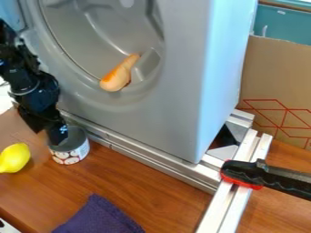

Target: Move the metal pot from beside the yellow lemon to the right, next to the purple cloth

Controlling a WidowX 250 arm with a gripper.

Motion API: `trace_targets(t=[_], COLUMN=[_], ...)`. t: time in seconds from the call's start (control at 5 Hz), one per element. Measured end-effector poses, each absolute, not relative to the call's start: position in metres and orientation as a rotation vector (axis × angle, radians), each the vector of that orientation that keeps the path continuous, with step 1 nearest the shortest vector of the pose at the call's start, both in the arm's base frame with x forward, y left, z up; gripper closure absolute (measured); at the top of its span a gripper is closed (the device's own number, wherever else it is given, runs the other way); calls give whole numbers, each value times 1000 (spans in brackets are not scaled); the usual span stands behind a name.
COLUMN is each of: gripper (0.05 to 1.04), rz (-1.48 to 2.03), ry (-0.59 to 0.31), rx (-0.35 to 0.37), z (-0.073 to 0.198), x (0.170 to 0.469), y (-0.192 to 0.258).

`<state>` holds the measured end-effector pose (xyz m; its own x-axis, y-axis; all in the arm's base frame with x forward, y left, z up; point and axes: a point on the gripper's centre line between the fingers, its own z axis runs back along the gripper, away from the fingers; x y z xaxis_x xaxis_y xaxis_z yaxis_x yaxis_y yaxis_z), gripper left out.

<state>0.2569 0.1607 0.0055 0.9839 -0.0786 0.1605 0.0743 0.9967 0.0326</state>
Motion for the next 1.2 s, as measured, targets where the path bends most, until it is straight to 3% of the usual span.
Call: trace_targets(t=[0.6, 1.0, 1.2], gripper=[83, 83, 83], rz=[52, 40, 51], ry=[-149, -98, -121], rx=[70, 2, -61], z=[-4, -7, -2], x=[263, 247, 244], y=[154, 114, 86])
